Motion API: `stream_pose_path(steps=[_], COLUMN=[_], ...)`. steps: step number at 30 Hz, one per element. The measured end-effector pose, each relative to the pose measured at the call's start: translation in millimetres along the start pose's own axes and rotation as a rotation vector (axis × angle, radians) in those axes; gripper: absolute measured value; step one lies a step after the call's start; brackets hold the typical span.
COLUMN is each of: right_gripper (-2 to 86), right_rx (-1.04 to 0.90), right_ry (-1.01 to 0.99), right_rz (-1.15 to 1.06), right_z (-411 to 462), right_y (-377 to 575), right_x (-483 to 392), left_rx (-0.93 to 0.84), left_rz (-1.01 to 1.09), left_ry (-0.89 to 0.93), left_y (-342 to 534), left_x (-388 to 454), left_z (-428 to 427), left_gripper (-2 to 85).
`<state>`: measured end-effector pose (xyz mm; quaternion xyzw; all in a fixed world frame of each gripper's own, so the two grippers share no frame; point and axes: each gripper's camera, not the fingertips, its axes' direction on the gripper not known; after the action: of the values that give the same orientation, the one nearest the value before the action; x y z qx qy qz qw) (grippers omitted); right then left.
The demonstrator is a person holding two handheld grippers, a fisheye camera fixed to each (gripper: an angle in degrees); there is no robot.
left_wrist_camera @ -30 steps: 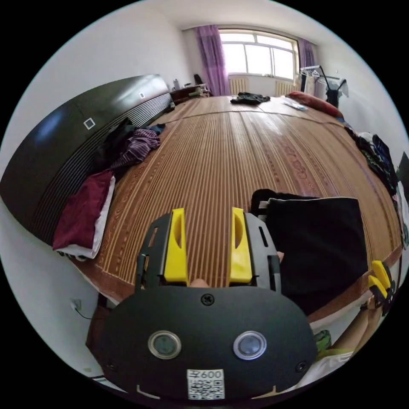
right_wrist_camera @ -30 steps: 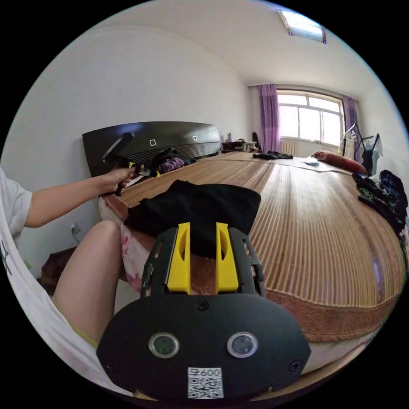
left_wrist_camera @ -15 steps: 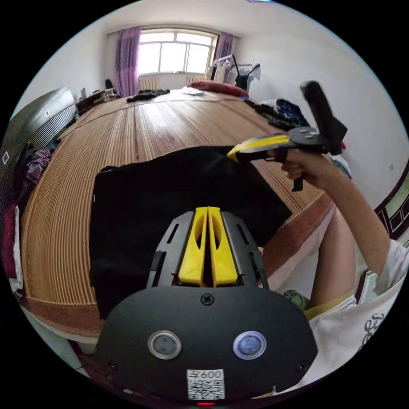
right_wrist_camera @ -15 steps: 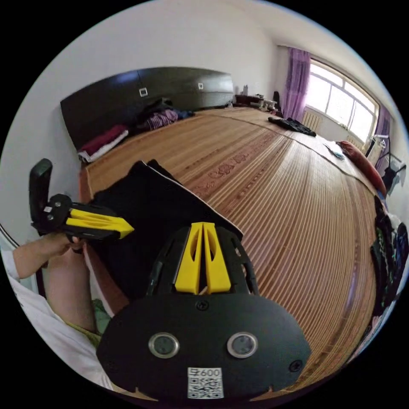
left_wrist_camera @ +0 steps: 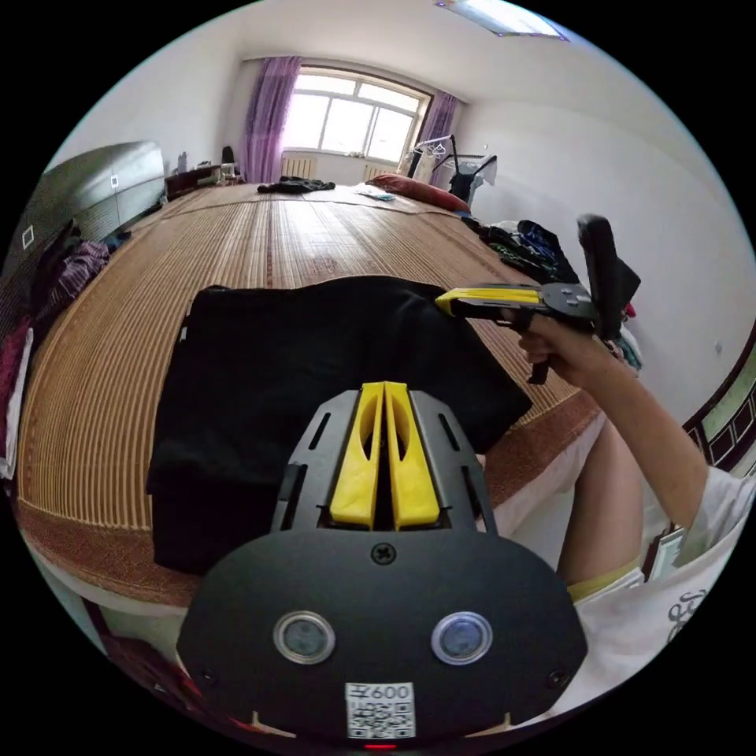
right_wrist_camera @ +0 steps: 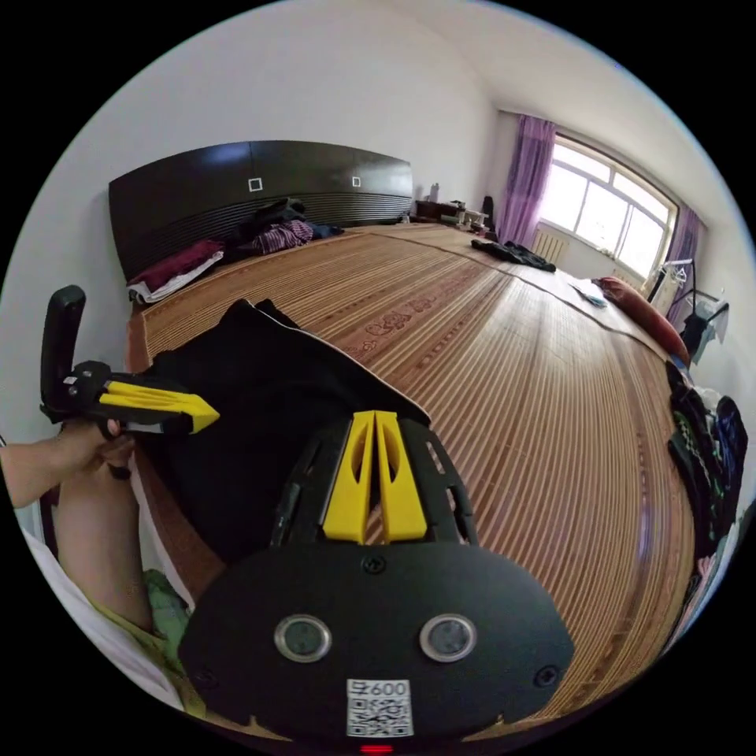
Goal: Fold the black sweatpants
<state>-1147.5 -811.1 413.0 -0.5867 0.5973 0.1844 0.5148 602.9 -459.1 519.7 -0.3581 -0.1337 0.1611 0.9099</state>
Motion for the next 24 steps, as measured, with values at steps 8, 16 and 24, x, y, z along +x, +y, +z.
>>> stream_pose_path(steps=[8,16,24], right_gripper=[-0.9,-0.8,-0.8], right_rx=[0.096,-0.127,-0.095], right_ry=[-0.488,-0.368,-0.221], right_rz=[-0.066,-0.092,-0.161], right_z=[-70,-22,-25], right_y=[79,79,93], right_x=[-5,-49,-95], left_rx=[0.037,-0.180,-0.109], left_rz=[0.231,0.291,0.295], left_ry=[-0.330,-0.112,-0.208], left_y=[-8,-95,-64], left_x=[43,62,78], left_z=[-41,64,67], left_gripper=[0.4,0.5,0.6])
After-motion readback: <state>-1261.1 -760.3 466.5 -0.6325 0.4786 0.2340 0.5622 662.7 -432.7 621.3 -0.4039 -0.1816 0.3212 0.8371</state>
